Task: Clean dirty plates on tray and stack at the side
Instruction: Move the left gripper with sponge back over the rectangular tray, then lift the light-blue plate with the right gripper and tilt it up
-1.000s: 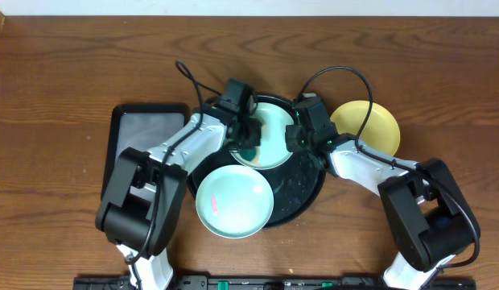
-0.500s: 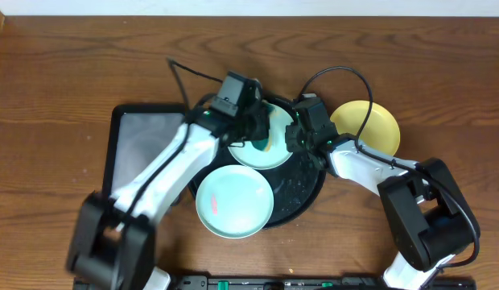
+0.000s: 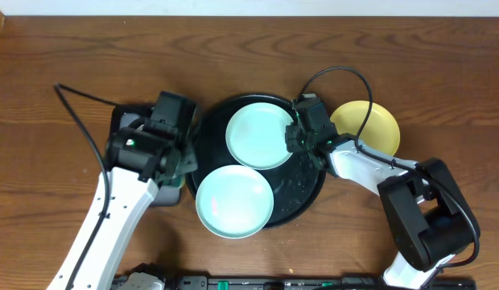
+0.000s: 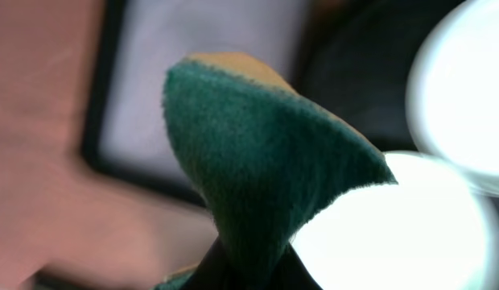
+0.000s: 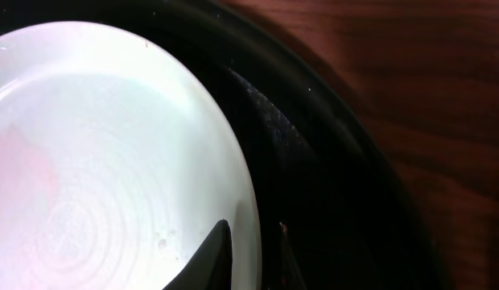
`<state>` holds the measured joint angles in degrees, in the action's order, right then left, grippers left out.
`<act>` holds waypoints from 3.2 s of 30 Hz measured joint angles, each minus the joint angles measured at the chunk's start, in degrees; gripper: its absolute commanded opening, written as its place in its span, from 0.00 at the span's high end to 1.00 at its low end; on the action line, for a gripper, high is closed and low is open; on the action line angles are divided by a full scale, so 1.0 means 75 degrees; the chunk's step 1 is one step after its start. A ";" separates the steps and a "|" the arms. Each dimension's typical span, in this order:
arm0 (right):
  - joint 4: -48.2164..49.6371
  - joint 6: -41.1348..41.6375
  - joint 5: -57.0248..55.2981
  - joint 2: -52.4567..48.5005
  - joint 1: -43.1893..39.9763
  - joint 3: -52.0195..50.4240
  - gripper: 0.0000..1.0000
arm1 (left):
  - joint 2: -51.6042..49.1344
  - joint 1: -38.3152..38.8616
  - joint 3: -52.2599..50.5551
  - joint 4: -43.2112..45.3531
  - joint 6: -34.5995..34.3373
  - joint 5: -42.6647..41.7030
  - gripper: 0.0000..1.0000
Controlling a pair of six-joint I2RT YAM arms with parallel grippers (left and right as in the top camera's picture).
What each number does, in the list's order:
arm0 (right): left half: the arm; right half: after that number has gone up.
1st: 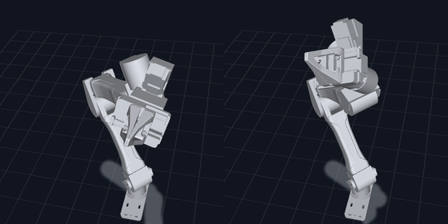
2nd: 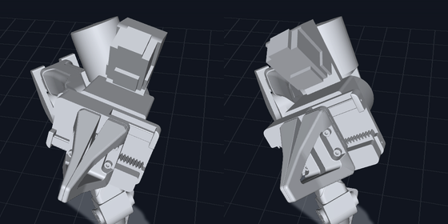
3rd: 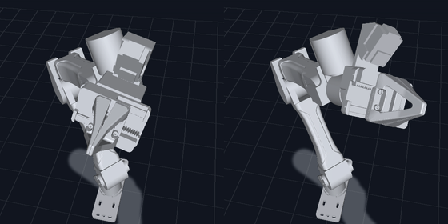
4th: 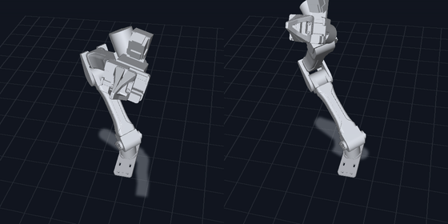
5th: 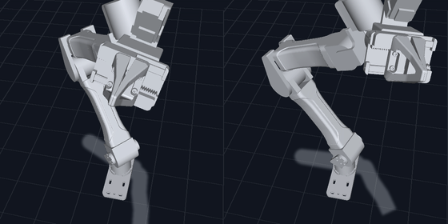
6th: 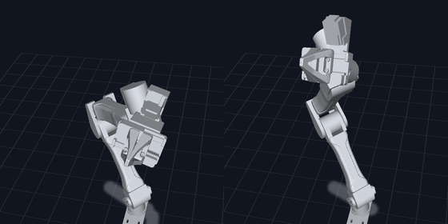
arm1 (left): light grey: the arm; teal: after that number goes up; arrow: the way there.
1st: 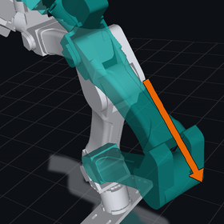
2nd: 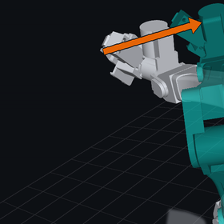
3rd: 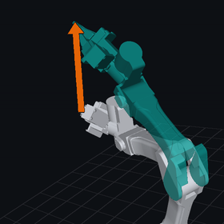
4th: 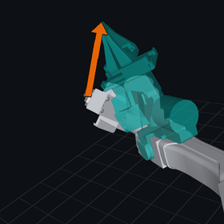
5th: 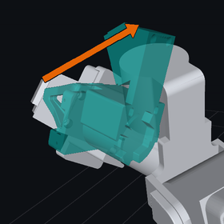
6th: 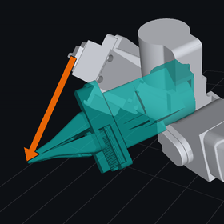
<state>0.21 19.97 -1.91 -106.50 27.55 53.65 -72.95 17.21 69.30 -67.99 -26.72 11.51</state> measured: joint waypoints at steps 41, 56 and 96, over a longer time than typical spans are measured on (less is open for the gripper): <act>0.1239 0.1443 -0.0469 0.1652 0.1119 0.0012 0.98 | 0.3083 -0.0245 -0.0935 -0.0230 -0.2465 0.2503 0.92; 0.2804 0.2168 -0.1413 -0.0254 0.2565 0.1037 0.98 | 0.3077 -0.0245 -0.0935 -0.0230 -0.2439 0.2460 0.92; 0.3515 -0.5799 -0.3448 -0.1107 0.4249 0.3477 0.99 | 0.2990 -0.0245 -0.0941 -0.0309 -0.2378 0.2460 0.92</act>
<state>26.57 -23.53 -27.77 -114.80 59.42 79.72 -50.52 15.38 62.24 -70.30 -44.56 29.95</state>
